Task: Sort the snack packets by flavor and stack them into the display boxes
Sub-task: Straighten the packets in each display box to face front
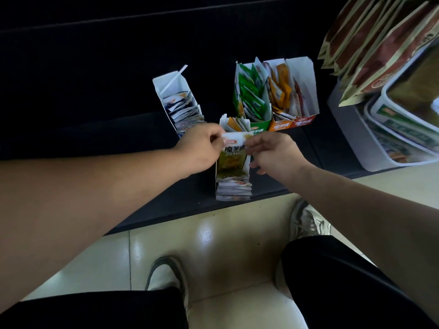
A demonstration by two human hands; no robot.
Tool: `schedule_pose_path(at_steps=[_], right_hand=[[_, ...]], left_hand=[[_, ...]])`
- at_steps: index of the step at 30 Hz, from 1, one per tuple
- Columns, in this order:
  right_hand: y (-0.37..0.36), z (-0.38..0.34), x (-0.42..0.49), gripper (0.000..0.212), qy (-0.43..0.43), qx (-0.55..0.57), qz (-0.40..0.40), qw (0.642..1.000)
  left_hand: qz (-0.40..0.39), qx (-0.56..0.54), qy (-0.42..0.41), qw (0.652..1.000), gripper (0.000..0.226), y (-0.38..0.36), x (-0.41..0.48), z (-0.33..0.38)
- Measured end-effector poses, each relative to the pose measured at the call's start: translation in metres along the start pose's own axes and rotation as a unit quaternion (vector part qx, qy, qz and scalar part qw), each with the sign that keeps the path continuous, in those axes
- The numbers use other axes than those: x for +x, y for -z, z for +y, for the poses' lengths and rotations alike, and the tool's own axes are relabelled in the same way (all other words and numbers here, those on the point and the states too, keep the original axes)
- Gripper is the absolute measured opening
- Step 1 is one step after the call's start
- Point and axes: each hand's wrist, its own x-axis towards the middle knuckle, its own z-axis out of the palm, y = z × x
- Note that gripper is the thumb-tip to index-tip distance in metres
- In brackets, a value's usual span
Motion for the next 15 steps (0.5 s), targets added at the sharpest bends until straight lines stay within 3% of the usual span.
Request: schedule_pose_path(at_steps=[4,9,15], right_hand=[[0.003,-0.002,0.003,0.034,-0.019,0.02,0.016,0.999],[0.003,-0.002,0.002,0.033,-0.032,0.03,0.015,0.999],[0.005,-0.004,0.005,0.019,-0.042,0.037,0.034,0.998]], left_hand=[[-0.001,-0.098,0.07,0.993,0.023,0.004,-0.001,0.005],[-0.012,-0.116,0.052,0.992,0.016,0.003,-0.005,0.004],[-0.163,-0.033,-0.008,0.986,0.026,0.012,-0.018,-0.005]])
